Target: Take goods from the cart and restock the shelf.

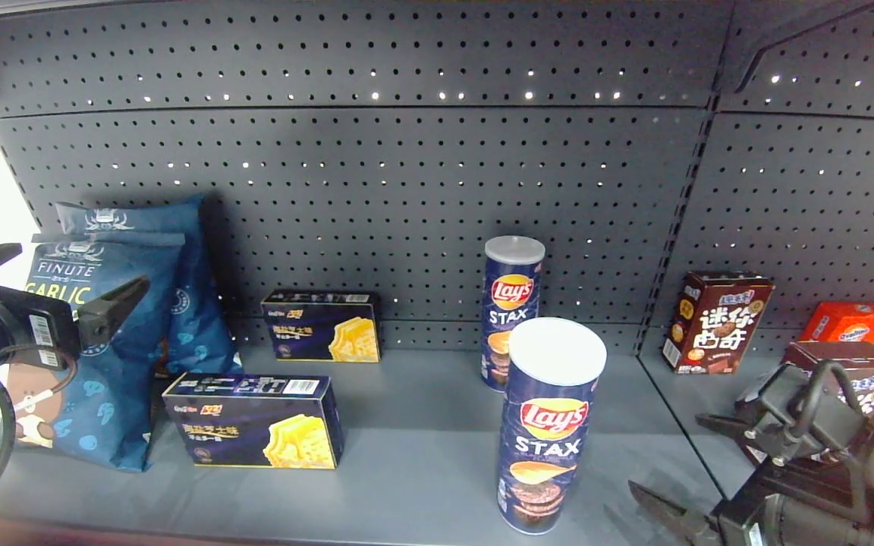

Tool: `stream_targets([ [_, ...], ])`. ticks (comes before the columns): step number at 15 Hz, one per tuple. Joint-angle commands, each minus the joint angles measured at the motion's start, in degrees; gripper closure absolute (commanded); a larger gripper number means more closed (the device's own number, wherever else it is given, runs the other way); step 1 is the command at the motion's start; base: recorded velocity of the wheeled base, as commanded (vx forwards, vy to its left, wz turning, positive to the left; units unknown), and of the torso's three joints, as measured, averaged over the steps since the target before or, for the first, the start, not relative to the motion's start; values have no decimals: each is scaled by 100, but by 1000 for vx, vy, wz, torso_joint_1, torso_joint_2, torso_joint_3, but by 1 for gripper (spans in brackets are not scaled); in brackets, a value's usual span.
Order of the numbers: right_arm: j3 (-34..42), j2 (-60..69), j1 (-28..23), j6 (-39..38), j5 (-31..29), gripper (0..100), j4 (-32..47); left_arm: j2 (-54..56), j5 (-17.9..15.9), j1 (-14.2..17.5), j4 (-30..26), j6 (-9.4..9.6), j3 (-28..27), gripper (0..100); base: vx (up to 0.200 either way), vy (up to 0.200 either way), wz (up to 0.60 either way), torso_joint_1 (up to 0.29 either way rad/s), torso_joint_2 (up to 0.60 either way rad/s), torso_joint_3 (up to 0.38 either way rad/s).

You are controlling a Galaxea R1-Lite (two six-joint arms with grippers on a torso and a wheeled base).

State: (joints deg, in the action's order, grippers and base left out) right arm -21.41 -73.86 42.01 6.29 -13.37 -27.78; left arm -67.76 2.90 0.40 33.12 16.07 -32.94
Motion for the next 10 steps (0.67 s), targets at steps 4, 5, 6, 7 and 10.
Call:
stream_targets([
  [4,-391,-673,27,21,-7,0,-8,-115,-35,-5,1,2,-81,0,0,0,0,0,0,0],
  [5,-435,-744,27,21,-7,0,-17,-115,-35,-5,1,2,-81,0,0,0,0,0,0,0],
  [6,-487,-805,27,21,-7,0,-17,-115,-35,-5,1,2,-81,0,0,0,0,0,0,0],
  [7,-575,-884,27,30,-7,0,-17,-124,-35,-5,1,2,-81,0,0,0,0,0,0,0],
  [10,-839,-1122,44,39,-7,0,-25,-150,-35,-5,1,2,-81,0,0,0,0,0,0,0],
])
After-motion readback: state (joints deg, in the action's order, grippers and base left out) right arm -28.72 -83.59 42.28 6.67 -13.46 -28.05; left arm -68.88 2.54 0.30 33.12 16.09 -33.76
